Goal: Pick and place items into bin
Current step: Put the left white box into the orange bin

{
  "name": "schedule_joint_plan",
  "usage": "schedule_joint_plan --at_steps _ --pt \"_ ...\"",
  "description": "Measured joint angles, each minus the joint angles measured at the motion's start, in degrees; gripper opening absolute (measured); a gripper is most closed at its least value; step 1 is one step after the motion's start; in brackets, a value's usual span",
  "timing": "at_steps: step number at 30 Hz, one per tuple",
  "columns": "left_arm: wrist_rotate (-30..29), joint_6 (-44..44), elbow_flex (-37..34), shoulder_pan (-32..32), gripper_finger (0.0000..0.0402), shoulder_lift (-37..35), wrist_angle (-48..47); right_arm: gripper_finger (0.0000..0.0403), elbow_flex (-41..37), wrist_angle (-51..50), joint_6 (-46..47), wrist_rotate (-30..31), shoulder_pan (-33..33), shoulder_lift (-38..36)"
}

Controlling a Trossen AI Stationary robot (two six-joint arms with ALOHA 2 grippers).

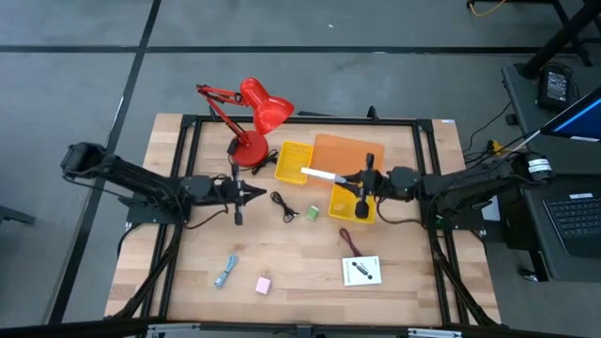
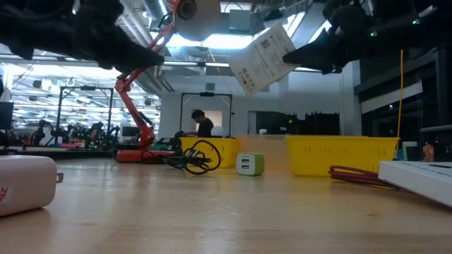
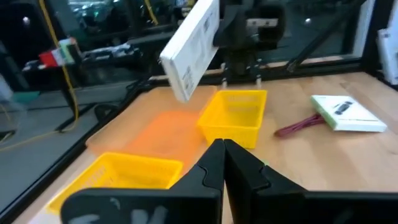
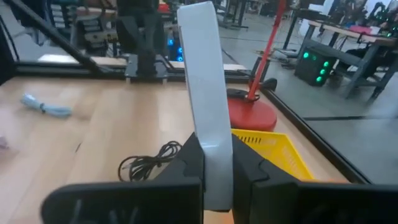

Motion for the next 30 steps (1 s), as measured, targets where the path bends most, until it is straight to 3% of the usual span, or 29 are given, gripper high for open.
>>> schedule_joint_plan --at_steps 5,11,17,22,30 --pt "6.87 -0.07 0.02 4.77 0.0002 -0.02 0.21 0.0021 0.0 -1.5 4.94 -3.16 -5.58 -0.03" --pt "10.58 0.0 0.04 7.58 0.0002 -0.01 0.21 0.0021 0.0 -5.32 8.84 -3.9 -10.38 -0.03" --pt "10.86 0.1 0.04 8.26 0.0002 0.0 0.21 0.0021 3.46 -13.46 15.65 -9.17 -15.46 0.01" --pt "10.86 -0.09 0.04 8.26 0.0002 -0.01 0.21 0.0021 9.2 -24.39 16.38 -13.26 -18.73 0.01" --pt "10.75 -0.13 0.04 8.21 0.0002 -0.02 0.21 0.0021 13.16 -32.8 17.48 -21.22 -26.42 0.01"
